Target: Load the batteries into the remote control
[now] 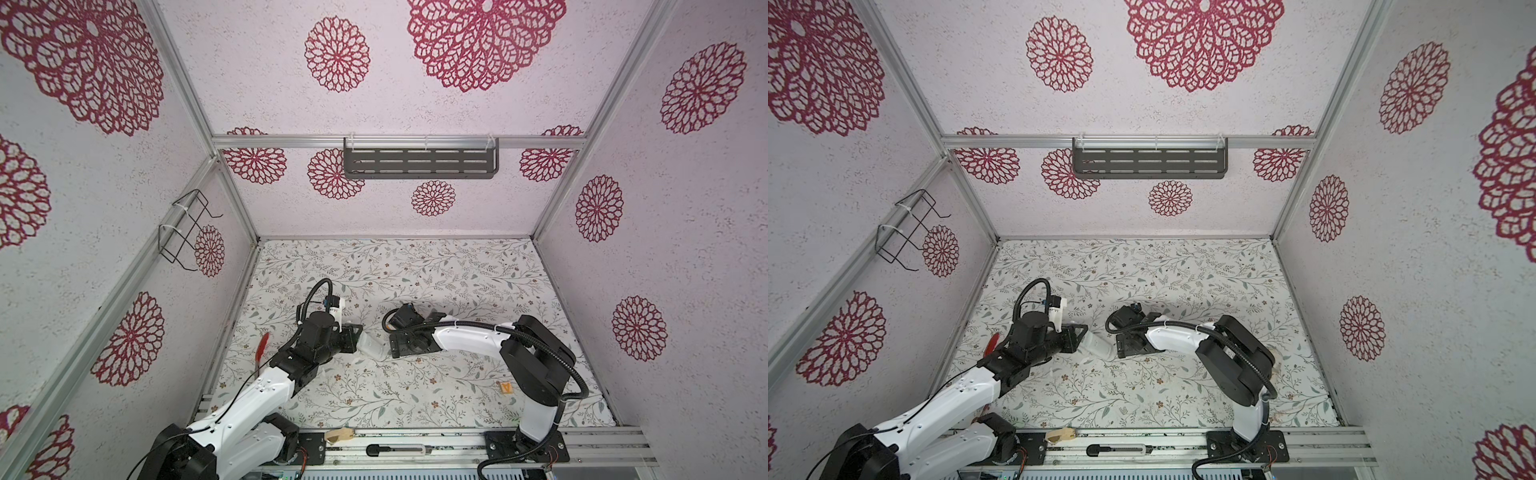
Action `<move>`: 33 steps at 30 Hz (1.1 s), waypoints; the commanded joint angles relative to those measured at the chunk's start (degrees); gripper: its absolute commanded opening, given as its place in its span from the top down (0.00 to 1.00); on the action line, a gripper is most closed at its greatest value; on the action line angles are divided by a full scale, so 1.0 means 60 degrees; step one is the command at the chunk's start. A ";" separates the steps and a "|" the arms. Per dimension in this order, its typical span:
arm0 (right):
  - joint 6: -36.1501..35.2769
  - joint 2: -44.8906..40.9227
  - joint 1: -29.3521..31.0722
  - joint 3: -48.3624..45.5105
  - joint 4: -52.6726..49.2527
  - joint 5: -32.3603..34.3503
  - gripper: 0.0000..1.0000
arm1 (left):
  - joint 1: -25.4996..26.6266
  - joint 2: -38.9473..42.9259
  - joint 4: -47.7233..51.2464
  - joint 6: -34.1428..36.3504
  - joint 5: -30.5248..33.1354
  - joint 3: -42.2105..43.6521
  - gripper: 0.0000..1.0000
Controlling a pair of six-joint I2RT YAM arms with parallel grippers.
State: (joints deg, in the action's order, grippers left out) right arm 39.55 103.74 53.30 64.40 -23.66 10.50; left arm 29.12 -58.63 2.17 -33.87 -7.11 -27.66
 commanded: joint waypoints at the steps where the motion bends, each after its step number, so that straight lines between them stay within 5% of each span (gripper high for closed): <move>1: -0.0258 -0.1085 -0.0003 -0.0450 0.0969 -0.0411 0.04 | 0.0086 -0.0293 0.0985 0.0155 -0.0133 0.0128 1.00; 8: 0.0835 -0.2158 -0.0308 -0.2488 0.5319 -0.2892 0.01 | 0.0068 -0.0279 0.0942 -0.0011 -0.0250 0.0273 1.00; 19: 0.4009 -0.0808 -0.0360 -0.4161 1.0747 -0.4695 0.01 | 0.0009 -0.0240 0.1058 -0.0347 -0.0225 0.0535 1.00; 28: 0.4932 -0.0170 -0.0173 -0.4405 1.1502 -0.4611 0.01 | -0.0019 -0.0597 0.1035 -0.0370 -0.0301 0.0563 1.00; 33: 0.4916 -0.0052 -0.0038 -0.4136 1.0452 -0.4314 0.01 | -0.0008 -0.0635 0.1001 -0.0363 -0.0352 0.0578 1.00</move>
State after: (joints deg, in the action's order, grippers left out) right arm 67.70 102.24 51.94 38.06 42.83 -16.69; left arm 28.56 -60.16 0.73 -38.41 -8.58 -26.70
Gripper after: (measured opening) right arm 0.989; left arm 0.213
